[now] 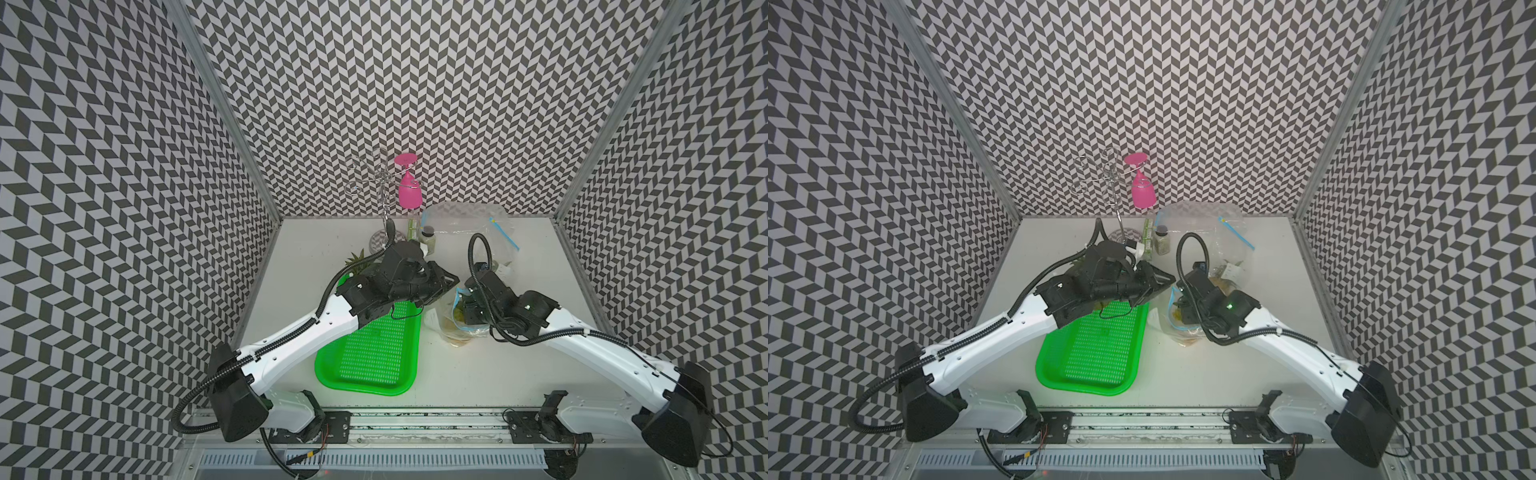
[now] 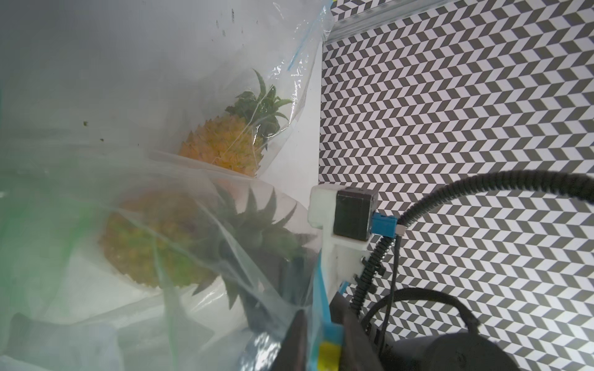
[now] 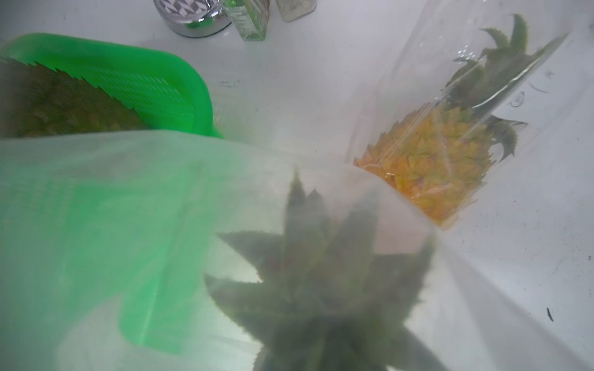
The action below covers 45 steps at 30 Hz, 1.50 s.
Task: Open the zip-top bag and take out the pineapple
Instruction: Pick up the pineapple from the zipper food storage bag.
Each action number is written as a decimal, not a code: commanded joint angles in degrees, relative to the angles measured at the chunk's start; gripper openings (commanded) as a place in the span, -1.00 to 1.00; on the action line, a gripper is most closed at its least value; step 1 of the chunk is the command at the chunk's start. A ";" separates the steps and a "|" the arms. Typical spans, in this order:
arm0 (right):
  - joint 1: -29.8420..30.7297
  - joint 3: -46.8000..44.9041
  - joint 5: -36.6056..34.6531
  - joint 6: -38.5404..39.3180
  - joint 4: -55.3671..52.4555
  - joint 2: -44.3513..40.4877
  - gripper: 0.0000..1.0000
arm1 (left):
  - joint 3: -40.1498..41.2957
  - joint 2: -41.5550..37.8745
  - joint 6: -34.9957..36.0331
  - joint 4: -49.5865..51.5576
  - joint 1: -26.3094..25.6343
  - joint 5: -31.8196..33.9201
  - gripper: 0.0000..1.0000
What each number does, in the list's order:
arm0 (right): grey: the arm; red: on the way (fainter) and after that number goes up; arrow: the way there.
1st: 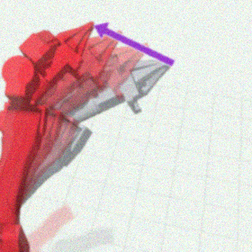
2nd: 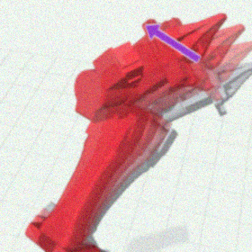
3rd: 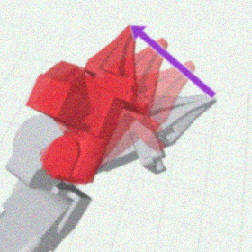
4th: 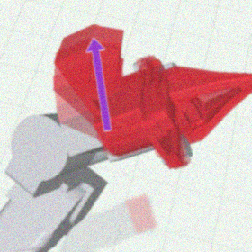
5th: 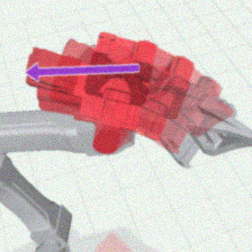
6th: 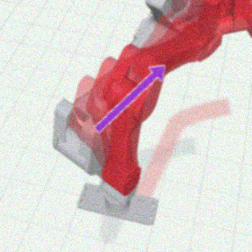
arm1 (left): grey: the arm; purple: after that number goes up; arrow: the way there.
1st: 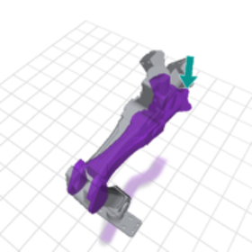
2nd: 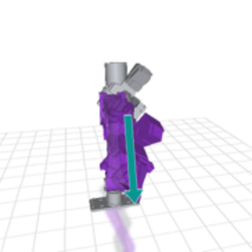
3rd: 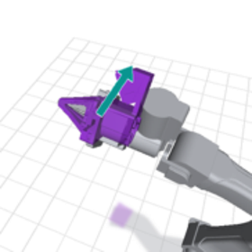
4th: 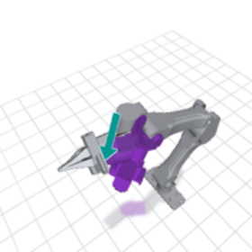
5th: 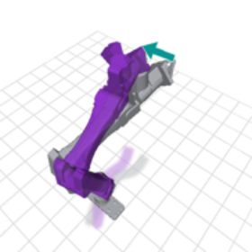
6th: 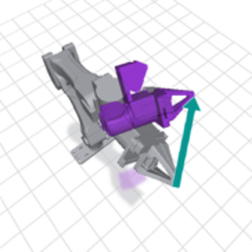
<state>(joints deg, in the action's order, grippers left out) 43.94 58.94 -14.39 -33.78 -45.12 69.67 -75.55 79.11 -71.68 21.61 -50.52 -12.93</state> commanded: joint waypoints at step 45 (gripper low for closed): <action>-30.79 33.50 43.16 0.00 7.96 -5.59 -1.00 | -18.44 17.11 -6.81 8.13 15.45 6.63 -1.00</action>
<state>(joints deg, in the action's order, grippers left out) 14.28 86.80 25.78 -32.84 -45.08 66.70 -89.78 95.42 -83.44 23.62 -36.05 -10.76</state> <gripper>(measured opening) 0.199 0.050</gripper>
